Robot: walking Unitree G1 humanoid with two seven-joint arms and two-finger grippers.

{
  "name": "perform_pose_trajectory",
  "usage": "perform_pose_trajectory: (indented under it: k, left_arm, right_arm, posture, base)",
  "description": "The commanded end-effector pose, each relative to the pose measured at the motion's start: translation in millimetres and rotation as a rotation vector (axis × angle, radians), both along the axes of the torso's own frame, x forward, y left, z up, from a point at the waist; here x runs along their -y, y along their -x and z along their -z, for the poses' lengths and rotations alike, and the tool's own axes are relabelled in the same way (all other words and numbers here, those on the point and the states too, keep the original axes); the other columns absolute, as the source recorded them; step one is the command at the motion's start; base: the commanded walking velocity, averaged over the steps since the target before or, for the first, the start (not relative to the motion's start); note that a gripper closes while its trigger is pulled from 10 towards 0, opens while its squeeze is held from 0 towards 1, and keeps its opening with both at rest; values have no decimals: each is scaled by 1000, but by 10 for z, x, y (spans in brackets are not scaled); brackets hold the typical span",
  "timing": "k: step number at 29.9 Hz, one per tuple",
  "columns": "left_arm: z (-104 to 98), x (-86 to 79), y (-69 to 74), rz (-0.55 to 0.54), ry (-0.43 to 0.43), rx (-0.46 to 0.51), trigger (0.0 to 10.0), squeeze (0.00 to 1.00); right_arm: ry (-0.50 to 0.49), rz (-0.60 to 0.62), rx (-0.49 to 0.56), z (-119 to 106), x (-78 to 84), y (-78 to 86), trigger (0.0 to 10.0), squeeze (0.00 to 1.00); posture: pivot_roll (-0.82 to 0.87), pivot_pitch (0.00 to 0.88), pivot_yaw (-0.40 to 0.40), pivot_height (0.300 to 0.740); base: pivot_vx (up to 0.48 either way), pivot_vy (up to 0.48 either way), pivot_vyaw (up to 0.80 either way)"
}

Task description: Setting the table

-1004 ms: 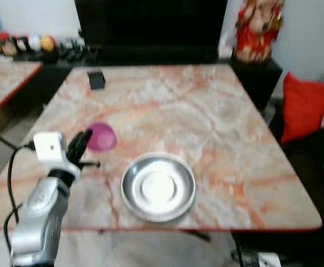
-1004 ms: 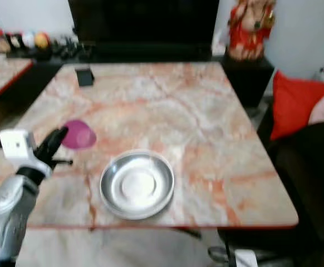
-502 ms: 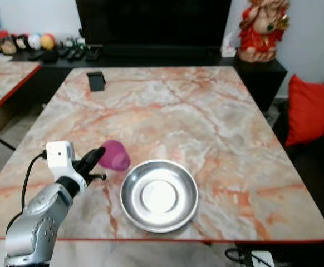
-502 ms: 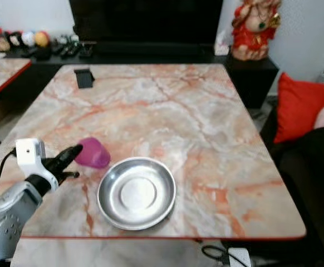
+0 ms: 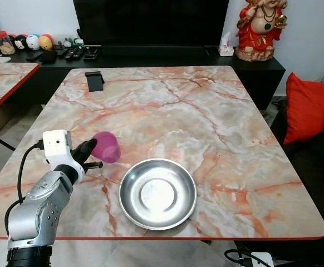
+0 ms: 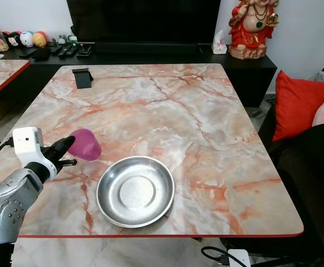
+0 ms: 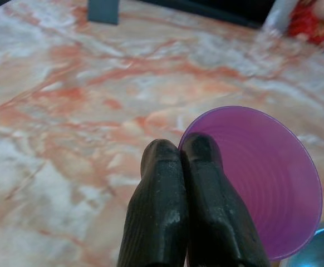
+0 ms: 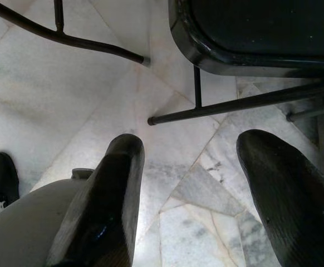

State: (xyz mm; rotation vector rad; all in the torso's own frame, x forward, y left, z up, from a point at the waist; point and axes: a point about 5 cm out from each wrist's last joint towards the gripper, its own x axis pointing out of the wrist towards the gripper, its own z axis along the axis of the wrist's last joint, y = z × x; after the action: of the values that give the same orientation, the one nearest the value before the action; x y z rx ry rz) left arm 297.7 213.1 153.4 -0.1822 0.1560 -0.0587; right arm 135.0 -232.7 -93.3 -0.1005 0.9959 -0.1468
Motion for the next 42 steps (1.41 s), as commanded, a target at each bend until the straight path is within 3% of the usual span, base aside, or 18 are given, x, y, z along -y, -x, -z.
perform_pose_trajectory:
  k: [1,15,21,42]
  left_arm:
    - [22,-7,-36,-23,-5,-28,10000,0]
    - [92,65,-66,-2,53,-96,10000,0]
    - [97,55,-45,8,38,-125,10000,0]
    - [-140,18,-12,36,10,-135,10000,0]
  right_arm:
    - [-5,-3,-6,6,-14,5,10000,0]
    - [-9,-2,-8,7,-22,-1,10000,0]
    - [-10,-2,-8,7,-23,-3,10000,0]
    - [-17,-7,-14,10,-31,-2,10000,0]
  posture:
    - [-16,0,14,740]
    - [-16,0,19,740]
    - [-18,0,22,740]
    - [-13,0,28,740]
  base:
    - [0,0,0]
    - [0,0,0]
    - [0,0,0]
    - [0,0,0]
